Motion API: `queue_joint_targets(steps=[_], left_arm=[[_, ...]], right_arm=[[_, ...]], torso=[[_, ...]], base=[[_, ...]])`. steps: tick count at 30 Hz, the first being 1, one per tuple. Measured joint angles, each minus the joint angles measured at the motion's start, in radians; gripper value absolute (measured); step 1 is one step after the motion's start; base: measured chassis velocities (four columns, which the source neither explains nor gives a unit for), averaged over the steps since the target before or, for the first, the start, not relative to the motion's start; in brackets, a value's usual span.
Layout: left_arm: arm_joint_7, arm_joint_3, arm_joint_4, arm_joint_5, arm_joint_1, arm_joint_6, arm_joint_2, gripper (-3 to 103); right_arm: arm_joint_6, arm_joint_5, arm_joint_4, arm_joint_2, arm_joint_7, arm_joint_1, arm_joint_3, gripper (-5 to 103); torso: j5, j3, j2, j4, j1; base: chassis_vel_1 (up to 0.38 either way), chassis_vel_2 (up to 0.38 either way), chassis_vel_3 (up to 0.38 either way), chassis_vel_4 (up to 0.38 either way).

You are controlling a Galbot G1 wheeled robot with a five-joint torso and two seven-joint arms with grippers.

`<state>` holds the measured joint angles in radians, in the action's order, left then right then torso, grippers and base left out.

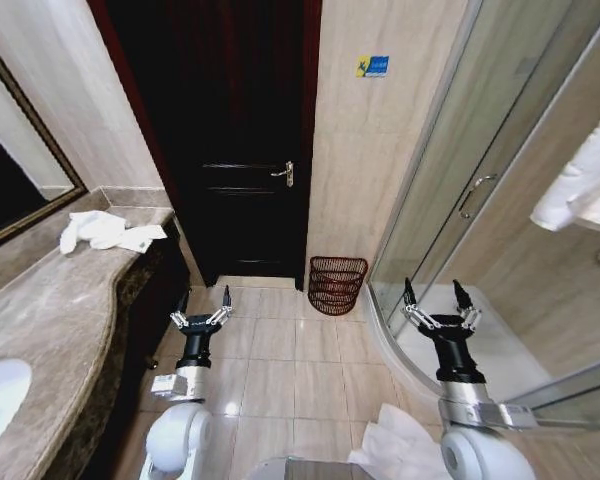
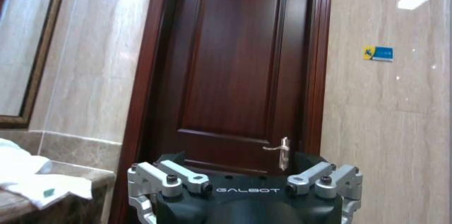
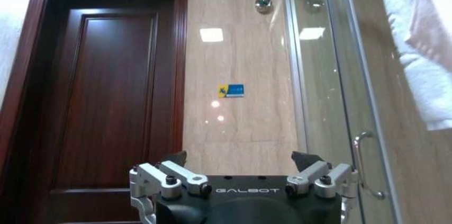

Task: Discard the used towel into the hamper.

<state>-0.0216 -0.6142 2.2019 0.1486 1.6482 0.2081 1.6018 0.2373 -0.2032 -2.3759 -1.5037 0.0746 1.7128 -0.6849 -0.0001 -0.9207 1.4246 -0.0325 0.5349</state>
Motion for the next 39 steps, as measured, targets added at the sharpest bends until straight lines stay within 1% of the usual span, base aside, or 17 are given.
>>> queue_joint_targets(steps=[13, 28, 33, 34, 35, 36, 39], left_arm=[[-0.003, -0.005, -0.003, 0.004, -0.009, 0.004, -0.022, 100], [0.009, -0.009, -0.003, 0.003, -0.012, 0.003, -0.027, 100], [0.017, -0.015, -0.006, -0.003, -0.017, 0.003, -0.027, 100], [0.019, -0.018, -0.006, -0.003, -0.019, 0.003, -0.028, 100], [0.019, -0.018, -0.006, -0.003, -0.019, 0.003, -0.028, 100], [0.02, -0.022, -0.006, -0.004, -0.021, 0.003, -0.029, 100], [0.02, -0.028, -0.007, -0.006, -0.025, 0.007, -0.031, 100]], right_arm=[[-0.001, 0.011, 0.001, -0.035, -0.001, -0.008, 0.014, 100], [0.002, 0.018, 0.016, -0.039, -0.001, -0.015, 0.025, 100], [0.003, 0.019, 0.017, -0.04, -0.003, -0.014, 0.025, 100], [0.003, 0.019, 0.017, -0.04, -0.004, -0.013, 0.024, 100], [0.003, 0.019, 0.017, -0.04, -0.004, -0.013, 0.024, 100], [0.004, 0.02, 0.02, -0.04, -0.005, -0.013, 0.024, 100], [0.019, 0.028, 0.027, -0.04, -0.015, -0.015, 0.028, 100]], torso=[[0.0001, 0.0, 0.0, 0.0, 0.0], [0.0001, 0.0, 0.0, 0.0, 0.0], [0.0003, 0.0, 0.0, -0.0002, 0.0], [-0.0005, 0.0, 0.0, 0.0, 0.0], [-0.0005, 0.0, 0.0, 0.0, 0.0], [0.0001, 0.0, 0.0, 0.0, 0.0], [-0.0002, 0.0, 0.0, 0.0001, 0.0]], base=[[-0.131, 0.125, 0.129, -0.124], [-0.149, 0.141, 0.147, -0.149], [-0.214, 0.225, 0.222, -0.206], [-0.259, 0.219, 0.239, -0.235], [-0.259, 0.219, 0.239, -0.235], [-0.247, 0.253, 0.239, -0.25], [-0.249, 0.248, 0.231, -0.228]])
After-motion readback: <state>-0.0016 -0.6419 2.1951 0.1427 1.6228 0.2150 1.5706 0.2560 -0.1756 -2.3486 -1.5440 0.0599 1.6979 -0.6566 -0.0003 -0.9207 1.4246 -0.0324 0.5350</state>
